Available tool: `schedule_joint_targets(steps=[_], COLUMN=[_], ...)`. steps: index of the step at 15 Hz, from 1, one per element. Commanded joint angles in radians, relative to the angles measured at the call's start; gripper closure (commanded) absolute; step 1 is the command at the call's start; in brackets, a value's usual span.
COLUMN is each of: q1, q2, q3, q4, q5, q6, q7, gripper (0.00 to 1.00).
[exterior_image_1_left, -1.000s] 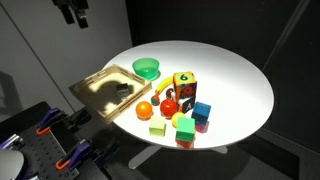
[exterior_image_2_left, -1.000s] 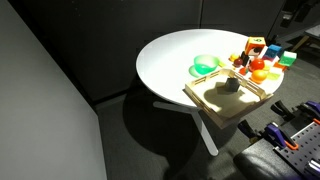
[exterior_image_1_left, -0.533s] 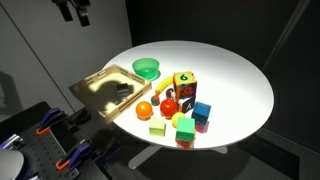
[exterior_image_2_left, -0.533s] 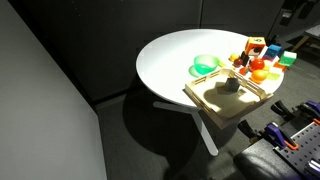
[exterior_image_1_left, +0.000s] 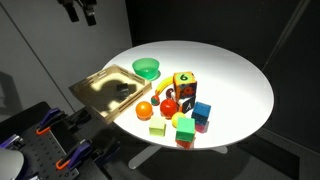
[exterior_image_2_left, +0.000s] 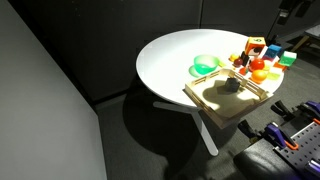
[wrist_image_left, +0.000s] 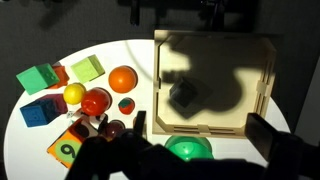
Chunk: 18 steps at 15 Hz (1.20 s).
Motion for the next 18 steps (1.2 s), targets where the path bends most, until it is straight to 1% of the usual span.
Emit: schedule_joint_targets(steps=[1,7,18], q1=[-0.011,-0.025,-0.036], q2=[0.051,0.123,0.261], q3=[-0.009,-0.018,-0.025], q4=[0.049,0.119,0.292], q5=[-0.03,-0.05,-0.078], q6=[0.013,0.017,0.0], q7=[-0.002,0.002,0.005], gripper=[0.0,0.0,0.0])
